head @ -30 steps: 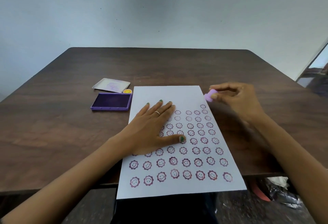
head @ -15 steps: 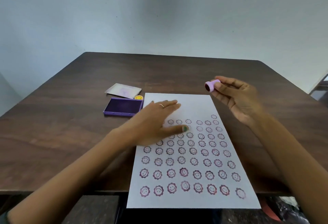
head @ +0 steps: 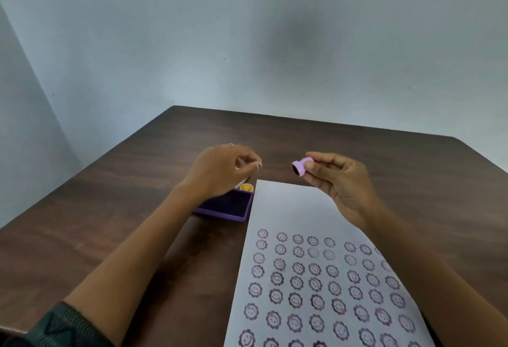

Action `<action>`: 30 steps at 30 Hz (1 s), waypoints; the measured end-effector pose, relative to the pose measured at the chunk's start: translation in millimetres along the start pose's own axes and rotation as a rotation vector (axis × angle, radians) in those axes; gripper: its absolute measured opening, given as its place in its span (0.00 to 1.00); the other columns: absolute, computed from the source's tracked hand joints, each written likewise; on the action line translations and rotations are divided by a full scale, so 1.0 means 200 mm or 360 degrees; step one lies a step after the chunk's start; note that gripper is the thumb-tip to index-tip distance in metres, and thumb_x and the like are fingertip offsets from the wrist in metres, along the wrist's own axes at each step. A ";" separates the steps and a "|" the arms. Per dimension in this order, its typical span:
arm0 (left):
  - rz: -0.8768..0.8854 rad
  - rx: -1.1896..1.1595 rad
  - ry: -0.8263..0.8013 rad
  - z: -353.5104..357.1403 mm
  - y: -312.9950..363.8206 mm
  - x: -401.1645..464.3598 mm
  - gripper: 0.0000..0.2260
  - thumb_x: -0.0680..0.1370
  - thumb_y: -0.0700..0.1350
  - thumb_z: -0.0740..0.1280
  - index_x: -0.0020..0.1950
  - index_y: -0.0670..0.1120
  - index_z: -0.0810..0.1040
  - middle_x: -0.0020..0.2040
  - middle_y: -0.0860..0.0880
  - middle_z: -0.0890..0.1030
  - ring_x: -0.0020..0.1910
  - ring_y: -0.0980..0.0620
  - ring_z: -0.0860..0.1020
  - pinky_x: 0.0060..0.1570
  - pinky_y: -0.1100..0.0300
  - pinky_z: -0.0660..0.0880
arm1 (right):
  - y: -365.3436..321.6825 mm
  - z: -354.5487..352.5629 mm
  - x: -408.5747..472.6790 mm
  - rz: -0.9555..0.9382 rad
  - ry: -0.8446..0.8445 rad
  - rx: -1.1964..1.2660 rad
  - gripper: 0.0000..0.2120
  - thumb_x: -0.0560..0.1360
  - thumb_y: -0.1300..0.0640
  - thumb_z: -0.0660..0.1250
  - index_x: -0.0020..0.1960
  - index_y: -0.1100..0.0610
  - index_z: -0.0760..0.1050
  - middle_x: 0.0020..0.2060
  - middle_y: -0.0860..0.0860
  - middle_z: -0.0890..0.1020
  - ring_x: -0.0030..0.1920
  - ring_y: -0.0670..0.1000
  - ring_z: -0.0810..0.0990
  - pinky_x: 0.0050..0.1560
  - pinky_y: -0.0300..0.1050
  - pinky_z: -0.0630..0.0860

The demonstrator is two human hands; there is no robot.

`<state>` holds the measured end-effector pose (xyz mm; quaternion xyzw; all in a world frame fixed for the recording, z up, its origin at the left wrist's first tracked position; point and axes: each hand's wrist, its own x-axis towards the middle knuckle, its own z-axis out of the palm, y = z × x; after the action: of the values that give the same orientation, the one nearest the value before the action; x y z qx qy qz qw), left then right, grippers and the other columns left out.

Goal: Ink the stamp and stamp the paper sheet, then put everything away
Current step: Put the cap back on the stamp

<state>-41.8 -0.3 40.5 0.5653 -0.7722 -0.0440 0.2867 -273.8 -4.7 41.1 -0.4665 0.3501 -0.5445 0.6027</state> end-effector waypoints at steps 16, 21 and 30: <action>0.0082 0.0144 -0.0291 -0.01 0.02 -0.05 0.16 0.67 0.68 0.66 0.47 0.60 0.78 0.50 0.61 0.78 0.54 0.57 0.69 0.54 0.55 0.65 | 0.02 -0.05 -0.03 -0.0076 0.0065 -0.0162 0.14 0.64 0.64 0.73 0.49 0.63 0.79 0.42 0.57 0.86 0.45 0.55 0.85 0.44 0.40 0.81; 0.0002 0.0327 -0.0616 -0.04 0.01 -0.07 0.20 0.66 0.66 0.69 0.56 0.63 0.76 0.66 0.57 0.72 0.66 0.52 0.62 0.65 0.48 0.56 | 0.00 -0.06 -0.04 -0.0093 0.0096 -0.0211 0.12 0.68 0.67 0.71 0.51 0.64 0.78 0.45 0.59 0.84 0.44 0.54 0.85 0.44 0.40 0.81; -0.0099 0.0342 -0.0704 -0.08 -0.02 -0.08 0.20 0.64 0.65 0.72 0.54 0.64 0.76 0.64 0.55 0.71 0.65 0.51 0.61 0.62 0.52 0.56 | 0.00 -0.05 -0.05 -0.0089 0.0107 -0.0262 0.12 0.68 0.67 0.71 0.51 0.64 0.78 0.45 0.59 0.84 0.43 0.54 0.85 0.44 0.39 0.81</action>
<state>-27.6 17.2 46.8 0.5928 -0.7985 -0.0931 0.0475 -283.9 3.3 37.2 -0.5056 0.4006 -0.5458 0.5347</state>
